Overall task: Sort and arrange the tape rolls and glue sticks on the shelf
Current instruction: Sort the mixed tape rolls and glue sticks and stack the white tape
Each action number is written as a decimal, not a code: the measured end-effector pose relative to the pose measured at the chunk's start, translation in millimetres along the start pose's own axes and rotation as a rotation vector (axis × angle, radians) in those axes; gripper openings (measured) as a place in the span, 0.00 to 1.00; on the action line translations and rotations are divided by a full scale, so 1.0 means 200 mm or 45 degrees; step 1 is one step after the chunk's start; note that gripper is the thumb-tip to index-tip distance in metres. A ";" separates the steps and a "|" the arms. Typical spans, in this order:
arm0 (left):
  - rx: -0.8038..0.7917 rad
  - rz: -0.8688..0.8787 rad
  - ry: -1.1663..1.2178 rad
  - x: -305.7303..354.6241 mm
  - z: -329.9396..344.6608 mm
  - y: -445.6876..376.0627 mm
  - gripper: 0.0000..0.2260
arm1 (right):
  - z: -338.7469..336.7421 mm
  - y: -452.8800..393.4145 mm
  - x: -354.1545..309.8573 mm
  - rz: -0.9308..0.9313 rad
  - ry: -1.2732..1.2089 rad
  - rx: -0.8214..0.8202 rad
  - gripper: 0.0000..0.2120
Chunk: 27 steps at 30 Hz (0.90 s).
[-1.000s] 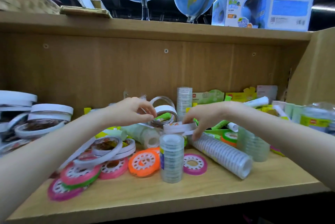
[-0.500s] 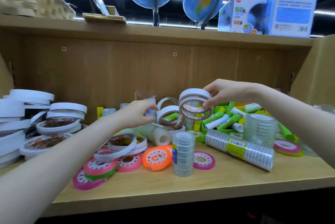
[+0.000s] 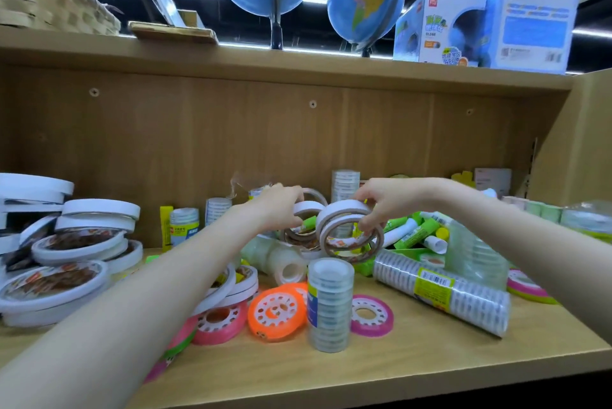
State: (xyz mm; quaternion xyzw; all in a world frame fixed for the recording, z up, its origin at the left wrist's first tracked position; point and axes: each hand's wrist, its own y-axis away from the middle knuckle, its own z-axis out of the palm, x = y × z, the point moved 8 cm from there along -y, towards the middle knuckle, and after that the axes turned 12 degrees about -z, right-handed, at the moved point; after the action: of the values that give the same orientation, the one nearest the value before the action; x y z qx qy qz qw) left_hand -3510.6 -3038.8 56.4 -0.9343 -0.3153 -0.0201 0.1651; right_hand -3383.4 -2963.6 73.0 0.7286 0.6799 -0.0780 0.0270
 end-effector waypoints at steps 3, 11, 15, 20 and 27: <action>0.059 0.074 0.205 0.00 -0.04 0.02 0.20 | 0.01 -0.07 -0.01 -0.049 0.307 0.126 0.12; -0.071 0.224 0.245 0.01 -0.05 0.10 0.30 | 0.03 -0.11 -0.08 -0.255 0.175 0.319 0.31; 0.011 0.297 0.118 0.04 -0.06 0.13 0.18 | 0.03 -0.10 -0.08 -0.208 0.265 0.277 0.24; 0.230 0.278 0.234 0.03 -0.27 0.21 0.16 | -0.18 -0.03 -0.14 -0.141 0.557 0.500 0.17; 0.292 0.109 0.360 -0.22 -0.44 0.38 0.17 | -0.07 -0.08 -0.26 -0.123 0.472 -0.030 0.17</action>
State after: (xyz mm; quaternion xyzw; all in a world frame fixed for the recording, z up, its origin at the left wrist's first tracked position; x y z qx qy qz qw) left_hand -3494.5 -3149.3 110.2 -0.9098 -0.2490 -0.1082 0.3140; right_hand -3402.3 -3011.0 95.7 0.6967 0.7083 0.0644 -0.0939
